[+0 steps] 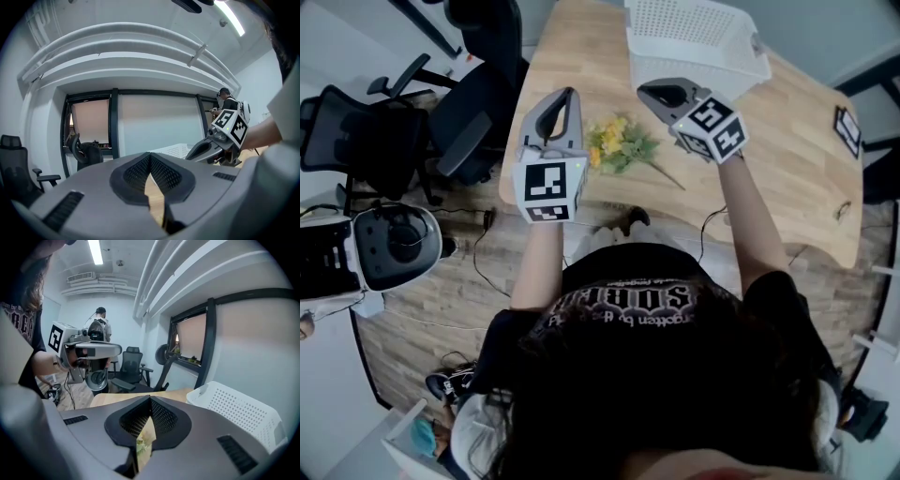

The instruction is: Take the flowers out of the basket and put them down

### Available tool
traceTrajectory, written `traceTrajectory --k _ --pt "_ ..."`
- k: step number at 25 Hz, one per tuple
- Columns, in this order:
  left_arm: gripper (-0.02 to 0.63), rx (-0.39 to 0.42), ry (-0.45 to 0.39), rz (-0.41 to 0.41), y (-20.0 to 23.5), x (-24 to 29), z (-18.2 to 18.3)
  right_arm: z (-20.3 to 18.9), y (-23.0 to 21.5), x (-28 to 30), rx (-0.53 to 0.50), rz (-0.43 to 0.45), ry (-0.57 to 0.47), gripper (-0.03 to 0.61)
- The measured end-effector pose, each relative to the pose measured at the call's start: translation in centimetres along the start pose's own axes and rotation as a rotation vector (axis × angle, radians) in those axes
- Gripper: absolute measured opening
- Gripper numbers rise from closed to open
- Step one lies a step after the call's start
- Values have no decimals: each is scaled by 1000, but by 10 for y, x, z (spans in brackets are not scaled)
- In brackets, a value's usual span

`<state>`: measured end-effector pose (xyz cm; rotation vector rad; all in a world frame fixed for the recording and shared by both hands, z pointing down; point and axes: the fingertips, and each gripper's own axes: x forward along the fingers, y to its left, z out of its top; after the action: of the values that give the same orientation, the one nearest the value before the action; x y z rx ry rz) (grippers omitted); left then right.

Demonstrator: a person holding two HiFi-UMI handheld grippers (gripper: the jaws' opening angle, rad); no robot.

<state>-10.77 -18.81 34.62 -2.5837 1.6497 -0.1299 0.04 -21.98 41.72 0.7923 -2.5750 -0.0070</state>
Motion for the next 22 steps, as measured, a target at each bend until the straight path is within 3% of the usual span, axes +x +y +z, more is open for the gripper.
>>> traceTrajectory --k 10,22 --pt "0 -4 21 -5 -3 6 -9 33 -7 -27 38 -113 -158 26" --pt "0 -18 43 -10 -8 13 -17 50 -8 -51 64 -203 -244 26"
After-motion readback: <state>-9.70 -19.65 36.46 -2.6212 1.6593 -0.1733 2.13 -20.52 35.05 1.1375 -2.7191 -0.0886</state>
